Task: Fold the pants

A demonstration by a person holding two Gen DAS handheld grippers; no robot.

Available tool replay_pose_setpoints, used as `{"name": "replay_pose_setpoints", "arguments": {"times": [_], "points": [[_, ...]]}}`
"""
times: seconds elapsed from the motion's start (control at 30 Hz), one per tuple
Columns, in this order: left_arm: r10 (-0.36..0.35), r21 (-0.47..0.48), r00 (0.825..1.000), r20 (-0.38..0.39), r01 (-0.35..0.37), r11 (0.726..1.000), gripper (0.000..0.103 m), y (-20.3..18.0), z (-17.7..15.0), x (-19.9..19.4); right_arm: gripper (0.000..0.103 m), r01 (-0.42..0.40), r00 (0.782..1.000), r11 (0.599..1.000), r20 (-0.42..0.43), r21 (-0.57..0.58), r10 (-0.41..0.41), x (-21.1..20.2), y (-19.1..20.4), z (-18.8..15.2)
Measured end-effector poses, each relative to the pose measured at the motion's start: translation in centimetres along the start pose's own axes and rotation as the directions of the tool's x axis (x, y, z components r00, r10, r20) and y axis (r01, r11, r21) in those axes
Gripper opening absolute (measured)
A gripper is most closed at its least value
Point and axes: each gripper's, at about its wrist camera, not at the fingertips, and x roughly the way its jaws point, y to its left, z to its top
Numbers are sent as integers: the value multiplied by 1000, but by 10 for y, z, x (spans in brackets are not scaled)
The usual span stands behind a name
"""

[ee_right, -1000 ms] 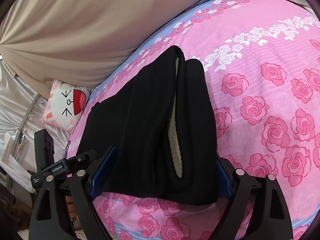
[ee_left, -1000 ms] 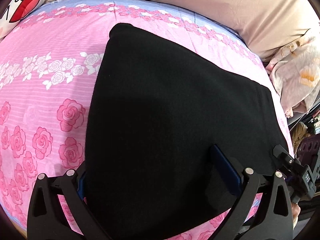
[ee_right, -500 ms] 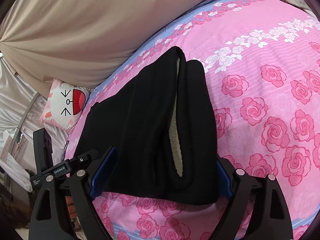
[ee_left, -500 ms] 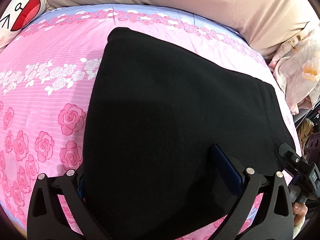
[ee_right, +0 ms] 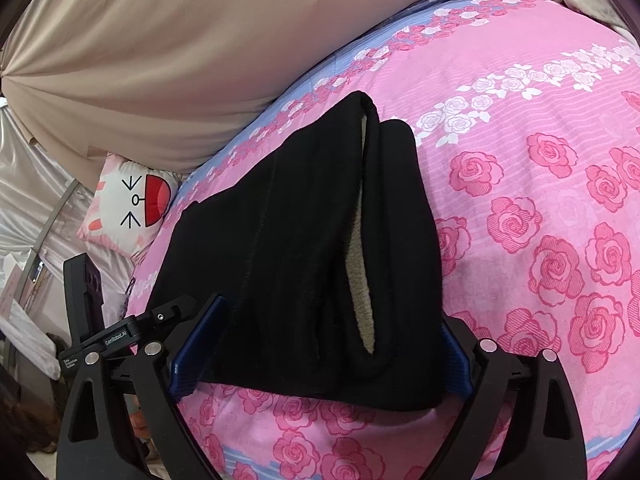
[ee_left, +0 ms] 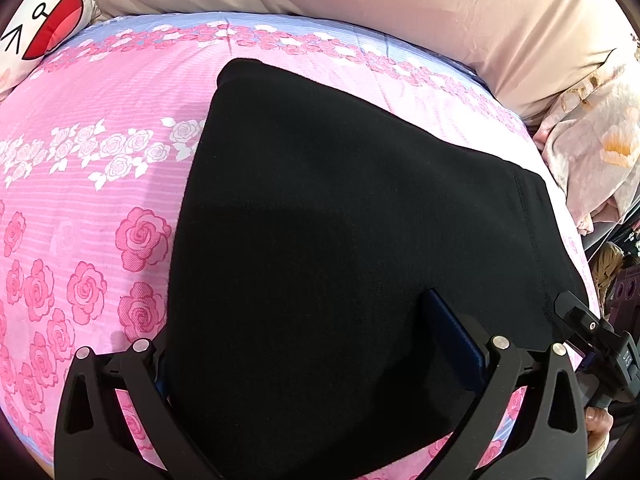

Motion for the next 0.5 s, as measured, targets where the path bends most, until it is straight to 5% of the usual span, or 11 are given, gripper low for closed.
{"name": "replay_pose_setpoints", "arguments": {"times": [0.07, 0.13, 0.2, 0.27, 0.33, 0.5], "points": [[2, 1, 1000, -4, -2, 1000, 98, -1, 1, 0, 89, 17, 1000, 1000, 3, -7, -17, 0, 1, -1], [0, 1, 1000, -14, 0, 1000, 98, -2, 2, 0, 55, 5, 1000, 1000, 5, 27, -5, 0, -6, -1], [-32, -15, 999, 0, 32, 999, 79, 1, 3, -6, 44, -43, 999, 997, 14, 58, 42, -4, -11, -1], [-24, 2, 999, 37, 24, 1000, 49, 0, 4, -19, 41, -23, 1000, 1000, 20, 17, 22, -8, -3, -1], [-54, 17, 997, 50, 53, 998, 37, 1, 8, -30, 39, -25, 999, 1000, 25, -11, 26, -13, 7, 2], [-118, 25, 991, 57, 117, 993, 30, 2, 12, -47, 37, -61, 997, 997, 35, -52, 62, -27, 26, 9]]}}
